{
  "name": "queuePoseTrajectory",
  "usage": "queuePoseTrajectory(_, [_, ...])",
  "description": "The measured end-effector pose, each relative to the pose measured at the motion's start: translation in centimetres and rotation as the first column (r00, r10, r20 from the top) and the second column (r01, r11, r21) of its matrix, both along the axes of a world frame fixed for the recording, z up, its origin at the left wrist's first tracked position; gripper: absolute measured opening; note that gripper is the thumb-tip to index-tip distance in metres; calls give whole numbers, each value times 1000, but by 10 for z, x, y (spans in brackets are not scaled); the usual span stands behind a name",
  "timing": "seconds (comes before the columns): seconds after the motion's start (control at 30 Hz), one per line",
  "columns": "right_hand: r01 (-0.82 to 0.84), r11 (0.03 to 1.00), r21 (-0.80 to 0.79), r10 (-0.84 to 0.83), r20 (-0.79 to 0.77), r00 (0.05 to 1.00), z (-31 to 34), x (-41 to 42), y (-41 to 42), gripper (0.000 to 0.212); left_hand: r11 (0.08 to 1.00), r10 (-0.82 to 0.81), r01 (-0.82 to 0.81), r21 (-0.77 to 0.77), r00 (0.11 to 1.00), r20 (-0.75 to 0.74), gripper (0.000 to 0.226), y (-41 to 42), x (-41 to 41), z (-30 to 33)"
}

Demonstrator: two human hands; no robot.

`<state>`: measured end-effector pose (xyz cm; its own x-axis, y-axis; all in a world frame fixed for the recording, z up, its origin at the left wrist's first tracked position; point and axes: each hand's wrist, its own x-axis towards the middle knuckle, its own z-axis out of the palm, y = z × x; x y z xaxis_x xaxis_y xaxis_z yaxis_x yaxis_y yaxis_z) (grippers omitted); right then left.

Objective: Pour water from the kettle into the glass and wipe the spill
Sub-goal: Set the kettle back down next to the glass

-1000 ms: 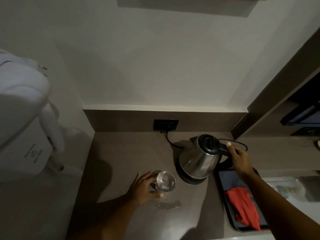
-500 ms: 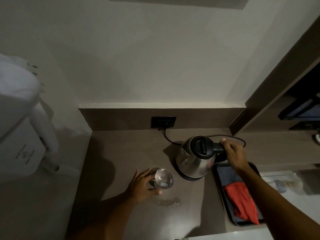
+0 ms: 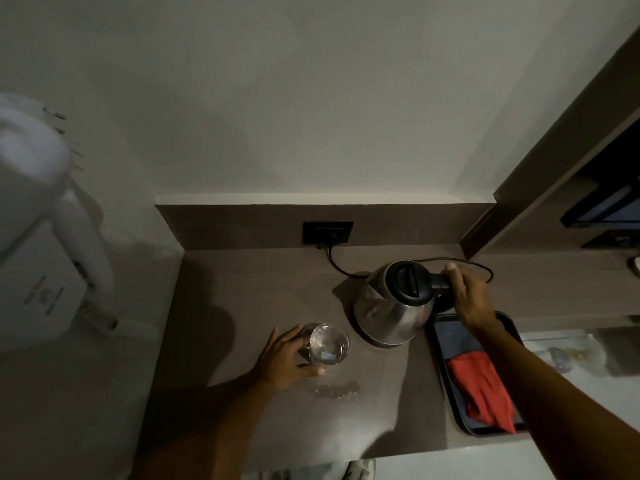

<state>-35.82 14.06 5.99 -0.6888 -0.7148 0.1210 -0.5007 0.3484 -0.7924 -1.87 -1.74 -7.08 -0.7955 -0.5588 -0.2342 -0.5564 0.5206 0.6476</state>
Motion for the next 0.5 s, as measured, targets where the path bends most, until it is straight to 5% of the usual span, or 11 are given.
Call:
queuePoseTrajectory(0.3, [343, 939, 12, -337, -159, 928, -22, 39, 53, 54, 1000, 8, -8, -3, 999, 32, 88, 4, 0, 7])
queuePoseTrajectory(0.4, [335, 901, 277, -272, -241, 932, -57, 58, 108, 56, 1000, 6, -6, -17, 1000, 26, 87, 4, 0, 2])
queuePoseTrajectory(0.5, [332, 683, 650, -207, -263, 942, -88, 55, 155, 77, 1000, 14, -14, -24, 1000, 13, 88, 6, -1, -2])
